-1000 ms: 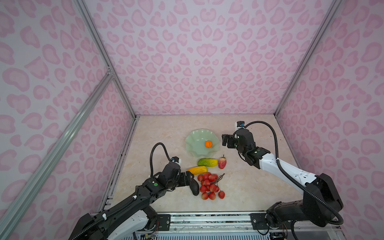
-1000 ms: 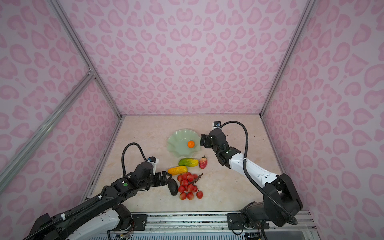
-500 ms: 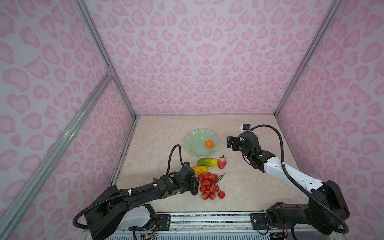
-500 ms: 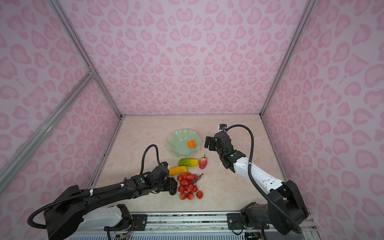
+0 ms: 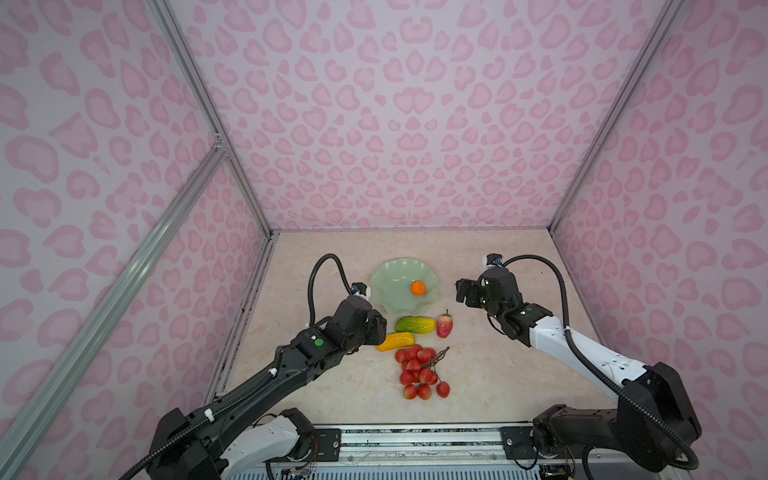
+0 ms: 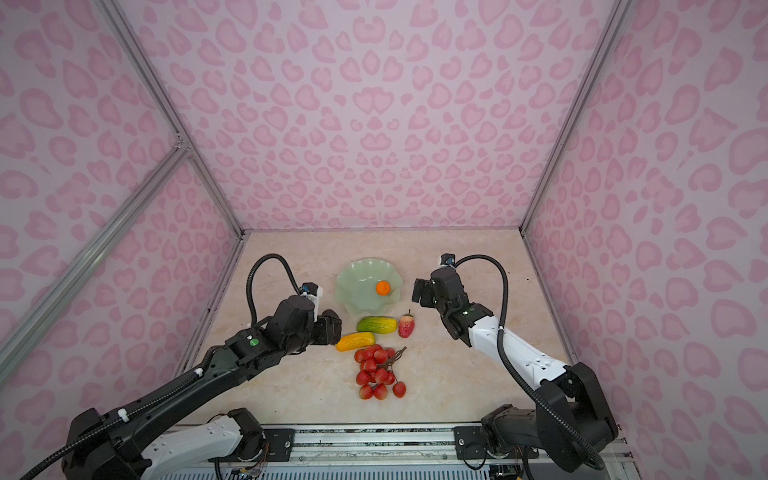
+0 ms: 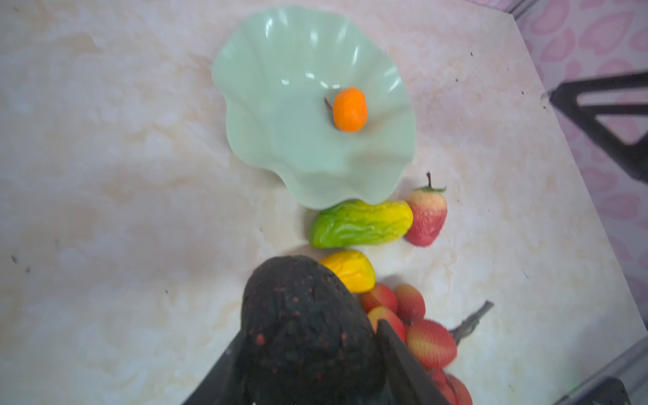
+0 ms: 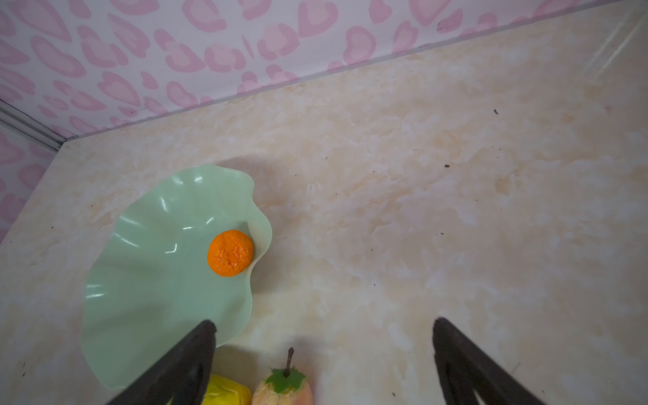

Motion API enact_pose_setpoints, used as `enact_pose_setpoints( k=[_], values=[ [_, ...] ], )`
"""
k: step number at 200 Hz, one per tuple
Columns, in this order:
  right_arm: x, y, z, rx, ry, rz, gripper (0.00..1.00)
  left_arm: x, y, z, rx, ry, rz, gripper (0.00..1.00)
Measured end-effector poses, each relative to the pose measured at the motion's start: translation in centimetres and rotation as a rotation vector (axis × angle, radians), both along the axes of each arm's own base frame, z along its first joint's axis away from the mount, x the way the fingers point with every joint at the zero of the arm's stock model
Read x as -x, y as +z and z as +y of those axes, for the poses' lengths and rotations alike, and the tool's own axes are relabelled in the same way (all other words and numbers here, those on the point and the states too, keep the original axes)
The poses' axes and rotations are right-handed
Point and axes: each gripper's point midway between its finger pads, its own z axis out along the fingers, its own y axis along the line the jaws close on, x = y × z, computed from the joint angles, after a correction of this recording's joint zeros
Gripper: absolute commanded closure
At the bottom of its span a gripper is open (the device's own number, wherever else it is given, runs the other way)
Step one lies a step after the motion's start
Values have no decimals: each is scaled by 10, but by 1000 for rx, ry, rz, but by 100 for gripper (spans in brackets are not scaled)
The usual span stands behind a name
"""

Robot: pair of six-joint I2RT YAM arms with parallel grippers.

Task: Place and organize the fake fruits in the fruit bowl
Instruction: 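Place the avocado in the bowl with the left gripper while the right grasps the strawberry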

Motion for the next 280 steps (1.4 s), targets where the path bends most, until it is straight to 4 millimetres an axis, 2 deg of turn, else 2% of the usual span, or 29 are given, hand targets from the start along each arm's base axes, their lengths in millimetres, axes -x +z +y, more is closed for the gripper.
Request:
enact_pose_setpoints(
  k=[19,34,48,69,93,118,140,155,176,190,203,217,223,228,240,250,262,280],
  values=[
    [16,-17,-1,2,8,51,9,-35,15,-14,-45,-29,-37,47],
    [29,-26,2,-14,24,86,10,-63,18,-31,-61,-65,-54,48],
    [40,-34,7,-23,42,110,11,-85,10,-39,-86,-78,-39,48],
    [55,-47,16,-30,67,148,11,-116,-13,-48,-124,-84,-3,48],
    [64,-59,24,-31,84,183,13,-133,-40,-55,-153,-95,44,46],
    [64,-71,32,-34,88,211,15,-145,-64,-68,-162,-114,86,36],
    [61,-81,42,-38,110,237,18,-151,-73,-73,-158,-117,104,28],
    [56,-85,47,-39,113,245,20,-151,-73,-76,-140,-118,114,25],
    [49,-92,54,-46,118,259,23,-153,-62,-80,-115,-117,100,23],
    [44,-96,58,-43,116,262,26,-153,-46,-81,-92,-122,75,22],
    [39,-101,63,-47,117,268,30,-151,-20,-82,-58,-124,32,22],
    [37,-110,65,-42,113,288,35,-147,24,-79,-12,-122,-54,22],
    [37,-113,65,-40,112,296,38,-145,37,-78,3,-120,-82,21],
    [37,-117,66,-41,109,305,42,-142,53,-75,21,-115,-122,21],
    [37,-123,69,-45,117,321,52,-134,76,-66,42,-99,-184,20],
    [36,-123,70,-55,112,317,59,-125,85,-57,48,-86,-213,20],
    [36,-122,71,-62,115,314,66,-113,85,-44,43,-67,-233,19],
    [40,-117,67,-67,108,308,69,-93,77,-25,28,-40,-247,19]
  ],
)
